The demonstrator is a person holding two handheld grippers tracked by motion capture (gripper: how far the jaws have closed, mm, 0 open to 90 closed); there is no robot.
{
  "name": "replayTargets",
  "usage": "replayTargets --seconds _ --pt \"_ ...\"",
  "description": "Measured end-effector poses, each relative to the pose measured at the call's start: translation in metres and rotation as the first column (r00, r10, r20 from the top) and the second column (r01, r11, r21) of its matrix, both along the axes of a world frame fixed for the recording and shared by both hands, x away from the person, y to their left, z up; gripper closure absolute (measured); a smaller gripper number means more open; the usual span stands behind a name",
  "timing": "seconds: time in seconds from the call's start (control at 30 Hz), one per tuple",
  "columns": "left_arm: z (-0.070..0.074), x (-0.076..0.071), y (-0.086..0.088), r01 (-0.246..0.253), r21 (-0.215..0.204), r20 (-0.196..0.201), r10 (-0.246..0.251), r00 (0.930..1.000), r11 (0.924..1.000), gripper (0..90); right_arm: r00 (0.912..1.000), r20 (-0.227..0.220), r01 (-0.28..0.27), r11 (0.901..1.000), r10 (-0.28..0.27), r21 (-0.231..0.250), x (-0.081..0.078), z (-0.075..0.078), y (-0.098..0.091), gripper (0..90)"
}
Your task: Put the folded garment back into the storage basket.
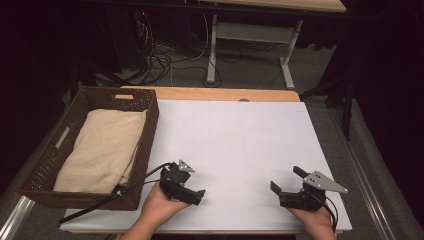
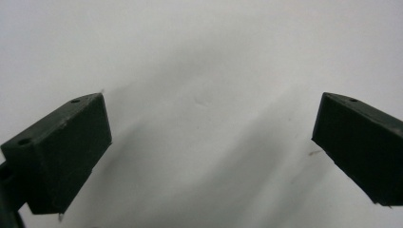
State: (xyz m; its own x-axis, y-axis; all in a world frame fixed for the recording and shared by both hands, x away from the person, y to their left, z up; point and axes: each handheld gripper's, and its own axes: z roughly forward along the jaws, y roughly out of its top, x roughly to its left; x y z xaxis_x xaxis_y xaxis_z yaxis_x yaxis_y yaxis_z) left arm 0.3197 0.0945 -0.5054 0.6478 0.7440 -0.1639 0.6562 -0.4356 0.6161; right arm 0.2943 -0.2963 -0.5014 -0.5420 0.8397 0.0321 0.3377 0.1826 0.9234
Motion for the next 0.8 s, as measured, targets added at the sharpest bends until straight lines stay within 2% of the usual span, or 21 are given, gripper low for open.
replayTargets --seconds 0.07,0.17,0.23,0.3,0.33,0.4,0.47,0.53,0.57,0.6,0.63,0.67,0.73,0.8 --pt "-0.001 -0.005 0.005 -0.015 -0.044 0.049 0.017 0.9987 0.9989 0.0 1.0 0.005 0.001 1.0 -0.001 0.004 -0.002 -0.001 0.001 0.0" --pt "-0.003 -0.011 0.013 -0.028 -0.112 0.117 0.041 0.9923 0.9933 0.0 0.9999 0.016 -0.003 1.0 0.003 0.003 -0.005 -0.001 0.001 0.0" --pt "-0.005 -0.015 0.017 -0.03 -0.145 0.155 0.053 0.9864 0.989 0.0 0.9997 0.023 -0.005 1.0 0.005 0.007 -0.007 -0.001 0.001 0.0" --pt "-0.008 -0.02 0.02 -0.032 -0.151 0.206 0.063 0.9766 0.988 0.0 0.9994 0.035 -0.006 0.9998 0.005 0.017 -0.008 0.0 0.001 0.0" --pt "-0.009 -0.021 0.022 -0.037 -0.162 0.218 0.073 0.9731 0.986 0.0 0.9992 0.04 -0.005 0.9998 0.004 0.021 -0.009 0.0 0.001 0.0" --pt "-0.012 -0.025 0.027 -0.058 -0.213 0.241 0.11 0.9643 0.9753 0.0 0.999 0.045 -0.006 0.9995 0.005 0.031 -0.009 0.0 0.001 0.0" --pt "-0.012 -0.028 0.032 -0.07 -0.278 0.272 0.149 0.9506 0.958 0.0 0.9987 0.052 -0.005 0.9994 0.004 0.034 -0.01 0.0 0.001 0.0" --pt "-0.013 -0.032 0.036 -0.075 -0.327 0.31 0.182 0.9333 0.942 0.0 0.9986 0.053 -0.006 0.9993 0.004 0.038 -0.009 -0.001 0.0 0.0" --pt "-0.013 -0.034 0.038 -0.07 -0.342 0.326 0.188 0.9266 0.9371 0.0 0.9985 0.055 -0.006 0.9992 0.004 0.041 -0.009 -0.002 0.0 0.0" --pt "-0.013 -0.035 0.039 -0.062 -0.354 0.338 0.189 0.922 0.9333 0.0 0.9985 0.055 -0.006 0.9991 0.004 0.042 -0.008 -0.003 0.0 0.0" --pt "-0.013 -0.035 0.04 -0.055 -0.361 0.339 0.186 0.9222 0.9309 0.0 0.9986 0.053 -0.005 0.999 0.003 0.045 -0.007 -0.003 0.0 0.0" --pt "-0.013 -0.036 0.039 -0.044 -0.361 0.347 0.178 0.9206 0.9316 0.0 0.9986 0.053 -0.002 0.9987 0.0 0.051 -0.007 -0.004 0.0 0.0" --pt "-0.014 -0.038 0.038 -0.02 -0.373 0.375 0.17 0.9113 0.9275 0.0 0.9985 0.055 -0.004 0.9982 0.001 0.06 -0.005 -0.005 -0.002 0.0" --pt "-0.014 -0.038 0.038 -0.011 -0.369 0.384 0.163 0.9091 0.9293 0.0 0.998 0.064 0.0 0.9985 -0.004 0.055 -0.004 -0.005 -0.002 0.0"
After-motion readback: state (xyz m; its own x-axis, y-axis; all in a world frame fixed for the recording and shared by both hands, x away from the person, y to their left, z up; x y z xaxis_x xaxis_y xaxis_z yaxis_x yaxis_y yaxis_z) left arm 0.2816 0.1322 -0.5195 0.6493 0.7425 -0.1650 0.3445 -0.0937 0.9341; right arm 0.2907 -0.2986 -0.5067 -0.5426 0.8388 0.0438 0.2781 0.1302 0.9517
